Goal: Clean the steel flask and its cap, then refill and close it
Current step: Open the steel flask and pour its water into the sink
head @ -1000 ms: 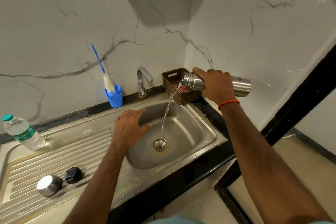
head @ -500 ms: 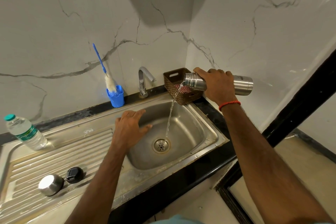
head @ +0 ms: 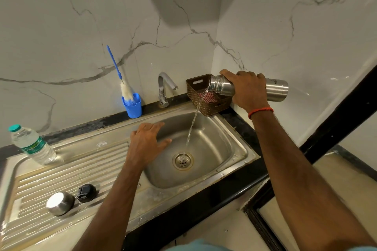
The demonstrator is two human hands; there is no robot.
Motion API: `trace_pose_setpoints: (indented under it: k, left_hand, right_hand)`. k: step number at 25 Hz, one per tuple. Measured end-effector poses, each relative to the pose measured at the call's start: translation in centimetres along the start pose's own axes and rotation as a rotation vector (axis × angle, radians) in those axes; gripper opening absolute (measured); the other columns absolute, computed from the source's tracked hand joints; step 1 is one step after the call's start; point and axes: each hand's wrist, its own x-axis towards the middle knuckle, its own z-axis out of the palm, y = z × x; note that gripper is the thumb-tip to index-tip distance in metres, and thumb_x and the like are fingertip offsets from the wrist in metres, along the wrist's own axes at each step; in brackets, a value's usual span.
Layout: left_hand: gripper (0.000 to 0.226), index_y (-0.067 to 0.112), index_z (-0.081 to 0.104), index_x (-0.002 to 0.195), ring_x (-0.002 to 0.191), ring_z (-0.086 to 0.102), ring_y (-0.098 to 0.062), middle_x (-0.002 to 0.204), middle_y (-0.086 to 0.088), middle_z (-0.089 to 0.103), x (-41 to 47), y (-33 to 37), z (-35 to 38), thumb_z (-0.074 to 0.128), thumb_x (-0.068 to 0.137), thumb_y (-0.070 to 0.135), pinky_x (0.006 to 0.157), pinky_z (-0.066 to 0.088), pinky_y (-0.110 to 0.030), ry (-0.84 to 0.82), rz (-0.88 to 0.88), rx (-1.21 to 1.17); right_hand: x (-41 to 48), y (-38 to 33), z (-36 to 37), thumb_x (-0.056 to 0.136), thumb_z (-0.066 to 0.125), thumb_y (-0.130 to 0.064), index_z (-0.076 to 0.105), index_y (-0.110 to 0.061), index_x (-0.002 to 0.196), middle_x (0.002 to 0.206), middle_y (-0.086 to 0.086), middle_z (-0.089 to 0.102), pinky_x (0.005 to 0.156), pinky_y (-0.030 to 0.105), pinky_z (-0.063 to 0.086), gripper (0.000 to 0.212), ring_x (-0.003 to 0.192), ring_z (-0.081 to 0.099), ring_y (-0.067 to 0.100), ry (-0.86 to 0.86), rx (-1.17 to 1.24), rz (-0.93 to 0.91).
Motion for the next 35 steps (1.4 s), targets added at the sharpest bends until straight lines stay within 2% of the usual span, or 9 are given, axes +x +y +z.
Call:
trace_pose_setpoints:
  k: [20,35]
  left_hand:
    - [0.071,0.029,0.042,0.151,0.14,0.037,-0.024,0.151,-0.004,0.048,0.6,-0.6,0.7,0.062,0.091,0.061,0.11,0.032,-0.046,-0.038,-0.017,0.009]
    - [0.071,0.029,0.043,0.15,0.14,0.036,-0.024,0.15,-0.005,0.048,0.6,-0.5,0.7,0.062,0.09,0.062,0.11,0.032,-0.045,-0.041,-0.013,0.017]
  right_hand:
    - [0.9,-0.3,1.6,0.08,0.075,-0.02,0.038,-0.034,0.145,0.115,0.014,0.066,0.101,0.062,0.04,0.076,0.111,0.06,0.039,-0.002,-0.044,0.012]
    - [0.7,0.5,2.5,0.08,0.075,-0.019,0.043,-0.035,0.141,0.107,0.013,0.067,0.099,0.06,0.04,0.071,0.105,0.061,0.039,0.024,-0.086,0.006]
